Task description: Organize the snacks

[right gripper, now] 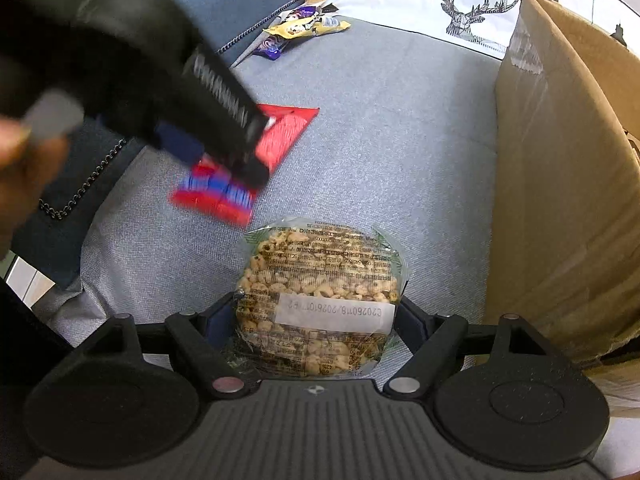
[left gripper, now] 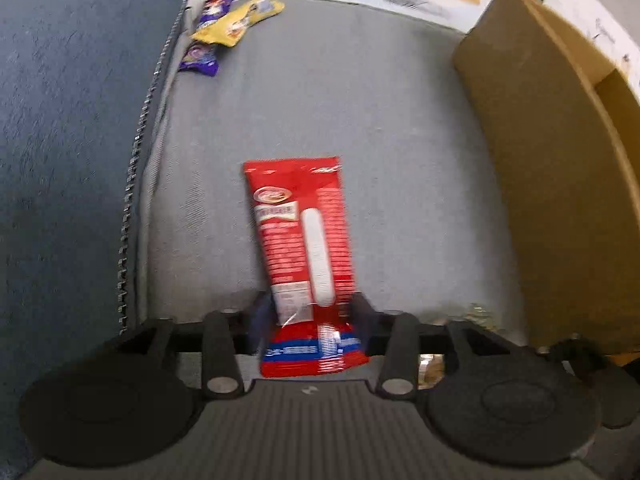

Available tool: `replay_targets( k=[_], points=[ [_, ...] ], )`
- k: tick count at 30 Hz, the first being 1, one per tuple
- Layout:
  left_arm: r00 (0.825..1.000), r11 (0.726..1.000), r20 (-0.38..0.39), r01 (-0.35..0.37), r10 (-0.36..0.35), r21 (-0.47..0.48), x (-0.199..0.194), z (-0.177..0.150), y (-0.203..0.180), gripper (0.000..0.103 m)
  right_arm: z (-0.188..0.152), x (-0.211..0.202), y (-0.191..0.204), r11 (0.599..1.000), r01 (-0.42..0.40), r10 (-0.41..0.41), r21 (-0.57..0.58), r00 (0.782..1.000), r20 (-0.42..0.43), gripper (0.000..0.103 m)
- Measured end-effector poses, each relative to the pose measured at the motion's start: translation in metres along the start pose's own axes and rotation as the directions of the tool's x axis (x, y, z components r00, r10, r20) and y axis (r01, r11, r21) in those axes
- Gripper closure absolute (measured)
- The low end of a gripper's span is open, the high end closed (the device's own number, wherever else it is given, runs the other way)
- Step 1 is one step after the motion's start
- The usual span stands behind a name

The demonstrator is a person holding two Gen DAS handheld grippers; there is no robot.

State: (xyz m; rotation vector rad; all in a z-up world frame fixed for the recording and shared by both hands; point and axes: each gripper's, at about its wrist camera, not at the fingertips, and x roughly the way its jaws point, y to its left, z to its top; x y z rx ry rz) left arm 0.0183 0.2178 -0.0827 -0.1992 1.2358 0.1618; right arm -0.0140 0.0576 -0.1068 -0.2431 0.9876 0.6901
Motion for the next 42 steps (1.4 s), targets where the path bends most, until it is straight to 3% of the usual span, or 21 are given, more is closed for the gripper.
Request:
replay_targets(
  k=[21, 29, 42],
  points=[
    [0.999, 0.999, 0.008, -0.036, 0.036, -0.002, 0.007, 0.006, -0.009, 0.042, -0.001, 0.000, -0.004, 1.000, 0.001, -0.001, 0.006, 1.000, -0.004, 0.020],
    [0.999, 0.999, 0.028, -0.041, 0.041, 0.009, 0.005, 0.007, -0.010, 0.059, -0.002, -0.003, -0.004, 1.000, 0.003, -0.003, 0.001, 1.000, 0.010, 0.021],
    [0.972, 0.986, 0.229, 0.087, -0.054, -0.139, -0.029, 0.021, 0.007, 0.069, 0.009, -0.050, -0.008, 1.000, -0.005, 0.003, 0.012, 0.984, 0.180, 0.021]
  ],
)
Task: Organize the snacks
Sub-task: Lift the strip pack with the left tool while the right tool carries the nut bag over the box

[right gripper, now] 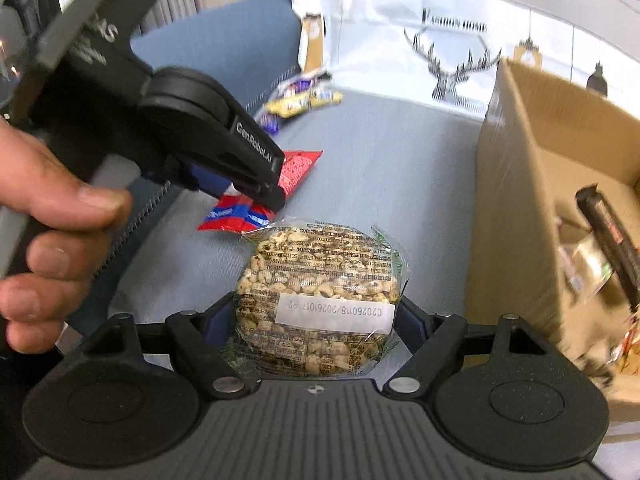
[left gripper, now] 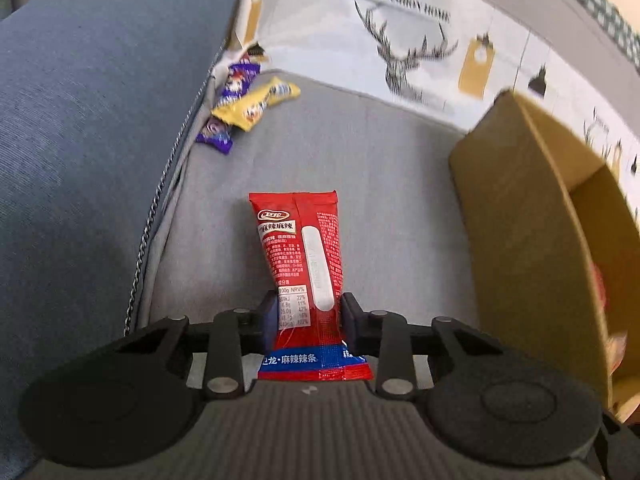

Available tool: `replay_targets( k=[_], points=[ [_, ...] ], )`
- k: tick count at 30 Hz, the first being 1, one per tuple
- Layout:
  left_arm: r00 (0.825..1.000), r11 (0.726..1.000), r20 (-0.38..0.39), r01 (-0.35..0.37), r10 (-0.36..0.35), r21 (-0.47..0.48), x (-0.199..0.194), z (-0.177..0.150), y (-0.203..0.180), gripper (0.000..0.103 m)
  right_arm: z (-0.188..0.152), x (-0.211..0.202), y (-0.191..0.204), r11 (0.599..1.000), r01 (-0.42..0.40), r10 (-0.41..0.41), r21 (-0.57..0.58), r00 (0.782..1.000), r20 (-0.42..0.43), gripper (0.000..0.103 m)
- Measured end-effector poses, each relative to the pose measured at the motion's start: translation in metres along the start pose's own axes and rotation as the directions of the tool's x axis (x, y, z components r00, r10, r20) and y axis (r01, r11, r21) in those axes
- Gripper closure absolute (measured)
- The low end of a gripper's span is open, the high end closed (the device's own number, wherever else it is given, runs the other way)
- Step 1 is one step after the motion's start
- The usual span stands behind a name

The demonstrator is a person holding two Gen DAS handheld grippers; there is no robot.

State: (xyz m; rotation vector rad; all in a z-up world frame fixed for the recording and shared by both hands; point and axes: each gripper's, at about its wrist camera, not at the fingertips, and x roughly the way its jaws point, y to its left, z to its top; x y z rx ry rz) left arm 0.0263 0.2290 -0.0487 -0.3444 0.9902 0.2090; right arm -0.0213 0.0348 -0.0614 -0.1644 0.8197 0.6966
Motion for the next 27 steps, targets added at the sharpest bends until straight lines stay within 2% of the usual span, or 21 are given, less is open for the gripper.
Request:
replay_targets(
  k=[9, 16, 19, 22, 27],
  points=[
    [0.996, 0.996, 0.083, 0.046, -0.040, -0.074, -0.011, 0.009, 0.006, 0.070, 0.005, -0.041, 0.006, 0.998, 0.019, -0.011, -0.060, 0.991, 0.134, 0.021],
    [0.985, 0.992, 0.172, 0.046, -0.025, -0.115, -0.024, 0.014, 0.004, 0.070, 0.015, -0.073, -0.011, 0.998, 0.026, -0.014, -0.054, 0.976, 0.217, 0.021],
    [0.978, 0.992, 0.208, 0.058, -0.033, -0.114, -0.030, 0.015, -0.001, 0.070, 0.031, -0.093, -0.030, 1.000, -0.003, 0.011, -0.029, 0.969, 0.245, 0.021],
    [0.970, 0.992, 0.240, 0.063, -0.036, -0.106, -0.035, 0.016, -0.007, 0.070, 0.048, -0.110, -0.052, 0.999, 0.003, 0.007, -0.036, 0.957, 0.290, 0.021],
    [0.956, 0.992, 0.289, 0.083, -0.053, -0.093, -0.041, 0.017, -0.023, 0.070, 0.051, -0.117, -0.102, 0.995, 0.098, -0.098, 0.019, 0.922, 0.373, 0.021]
  ],
)
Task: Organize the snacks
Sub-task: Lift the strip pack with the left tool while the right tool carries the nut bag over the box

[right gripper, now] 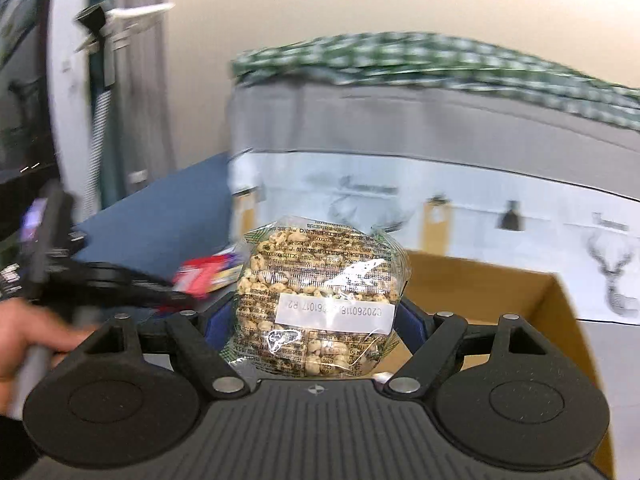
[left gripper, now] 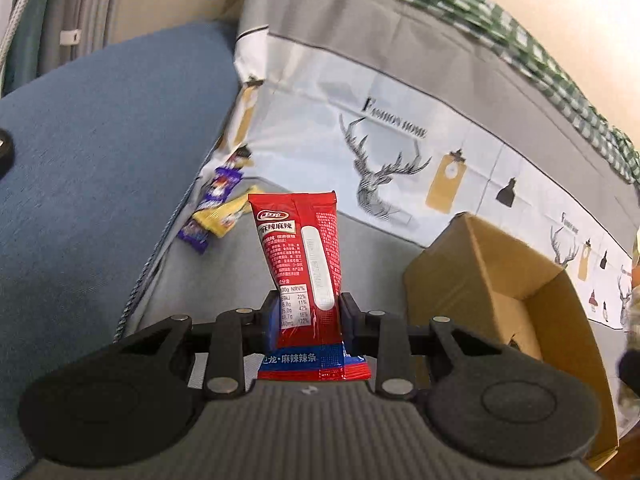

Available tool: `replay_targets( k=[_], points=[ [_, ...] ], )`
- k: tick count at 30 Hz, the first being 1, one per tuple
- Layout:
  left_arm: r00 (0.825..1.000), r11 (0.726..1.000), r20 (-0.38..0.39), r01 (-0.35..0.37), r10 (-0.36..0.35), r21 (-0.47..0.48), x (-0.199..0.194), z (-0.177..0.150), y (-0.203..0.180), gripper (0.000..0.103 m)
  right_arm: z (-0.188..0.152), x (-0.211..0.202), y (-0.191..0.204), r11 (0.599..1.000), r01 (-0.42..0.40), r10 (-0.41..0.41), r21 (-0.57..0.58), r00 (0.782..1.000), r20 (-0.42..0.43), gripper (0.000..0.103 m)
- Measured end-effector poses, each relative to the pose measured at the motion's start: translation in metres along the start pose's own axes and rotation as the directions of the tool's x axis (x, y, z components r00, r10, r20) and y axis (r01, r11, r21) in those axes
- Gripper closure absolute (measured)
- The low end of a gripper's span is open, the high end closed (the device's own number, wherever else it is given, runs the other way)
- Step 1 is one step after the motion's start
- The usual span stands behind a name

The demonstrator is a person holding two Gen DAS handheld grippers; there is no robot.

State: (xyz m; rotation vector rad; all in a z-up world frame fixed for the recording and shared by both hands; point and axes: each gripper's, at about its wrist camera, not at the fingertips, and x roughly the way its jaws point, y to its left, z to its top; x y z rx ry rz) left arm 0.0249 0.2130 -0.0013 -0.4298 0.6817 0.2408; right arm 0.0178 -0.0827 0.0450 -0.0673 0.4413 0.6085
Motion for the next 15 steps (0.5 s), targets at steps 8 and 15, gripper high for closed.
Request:
replay_targets(
  k=[8, 15],
  points=[
    [0.995, 0.997, 0.070, 0.067, -0.070, 0.049, -0.002, -0.001, -0.041, 0.070, -0.022, 0.000, -0.062, 0.978, 0.131, -0.134, 0.161, 0.991, 0.004, 0.021],
    [0.982, 0.985, 0.111, 0.142, -0.153, 0.098, -0.004, -0.006, -0.076, 0.070, -0.035, -0.011, -0.100, 0.954, 0.214, -0.219, 0.209, 0.976, 0.000, 0.021]
  ],
)
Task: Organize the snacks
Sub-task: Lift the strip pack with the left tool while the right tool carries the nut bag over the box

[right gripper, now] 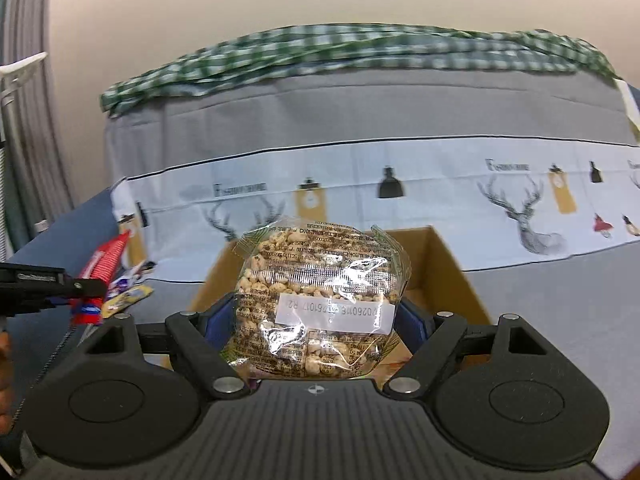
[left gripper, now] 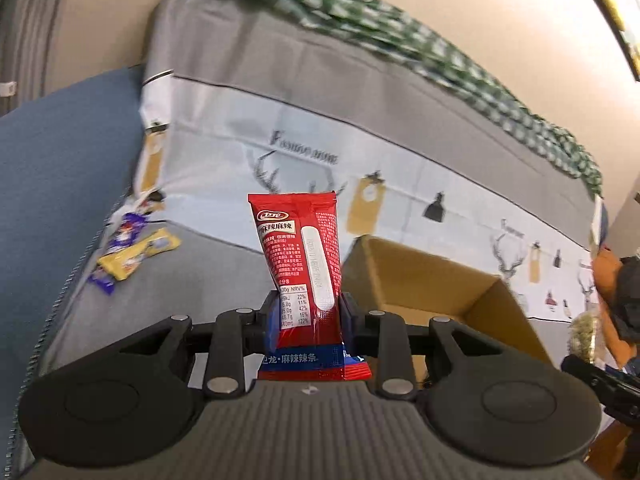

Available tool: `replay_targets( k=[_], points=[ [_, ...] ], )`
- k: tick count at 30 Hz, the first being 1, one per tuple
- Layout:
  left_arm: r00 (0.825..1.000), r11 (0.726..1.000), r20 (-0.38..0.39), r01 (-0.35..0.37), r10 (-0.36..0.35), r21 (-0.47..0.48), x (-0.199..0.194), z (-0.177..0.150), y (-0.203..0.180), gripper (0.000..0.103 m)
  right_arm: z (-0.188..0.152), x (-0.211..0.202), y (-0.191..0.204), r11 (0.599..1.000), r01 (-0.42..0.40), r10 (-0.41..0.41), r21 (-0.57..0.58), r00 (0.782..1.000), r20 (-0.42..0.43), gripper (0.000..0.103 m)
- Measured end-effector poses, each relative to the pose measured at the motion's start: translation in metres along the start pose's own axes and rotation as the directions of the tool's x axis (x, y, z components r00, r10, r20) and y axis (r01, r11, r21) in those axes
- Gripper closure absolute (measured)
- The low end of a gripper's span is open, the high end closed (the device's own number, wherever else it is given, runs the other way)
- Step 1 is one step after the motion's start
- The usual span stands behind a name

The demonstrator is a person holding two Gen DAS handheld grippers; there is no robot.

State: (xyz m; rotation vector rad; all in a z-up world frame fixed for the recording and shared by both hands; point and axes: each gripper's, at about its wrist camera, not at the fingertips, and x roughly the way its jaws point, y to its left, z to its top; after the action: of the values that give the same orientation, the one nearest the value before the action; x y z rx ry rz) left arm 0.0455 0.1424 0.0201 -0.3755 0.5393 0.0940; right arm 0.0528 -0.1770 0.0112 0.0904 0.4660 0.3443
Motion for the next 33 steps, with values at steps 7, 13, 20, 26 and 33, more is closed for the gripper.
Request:
replay_targets(
  k=[7, 13, 20, 26, 33],
  points=[
    [0.997, 0.997, 0.025, 0.066, -0.067, 0.026, 0.006, -0.004, -0.032, 0.070, 0.000, 0.000, -0.026, 0.998, 0.045, -0.045, 0.047, 0.999, -0.003, 0.021],
    [0.993, 0.992, 0.033, 0.116, -0.117, 0.043, 0.012, -0.008, -0.054, 0.070, 0.000, -0.001, -0.034, 0.996, 0.057, -0.057, 0.068, 0.998, 0.000, 0.021],
    [0.982, 0.981, 0.053, 0.178, -0.183, 0.081, 0.014, -0.013, -0.076, 0.070, 0.000, 0.002, -0.031, 0.997, 0.057, -0.058, 0.060, 0.998, 0.003, 0.021],
    [0.975, 0.969, 0.058, 0.207, -0.217, 0.136, 0.012, -0.018, -0.092, 0.070, -0.002, 0.003, -0.030, 0.997, 0.062, -0.062, 0.051, 0.998, -0.003, 0.021],
    [0.967, 0.960, 0.062, 0.235, -0.247, 0.154, 0.010, -0.021, -0.098, 0.070, -0.001, 0.005, -0.030, 0.997, 0.069, -0.068, 0.046, 0.998, -0.009, 0.021]
  ],
)
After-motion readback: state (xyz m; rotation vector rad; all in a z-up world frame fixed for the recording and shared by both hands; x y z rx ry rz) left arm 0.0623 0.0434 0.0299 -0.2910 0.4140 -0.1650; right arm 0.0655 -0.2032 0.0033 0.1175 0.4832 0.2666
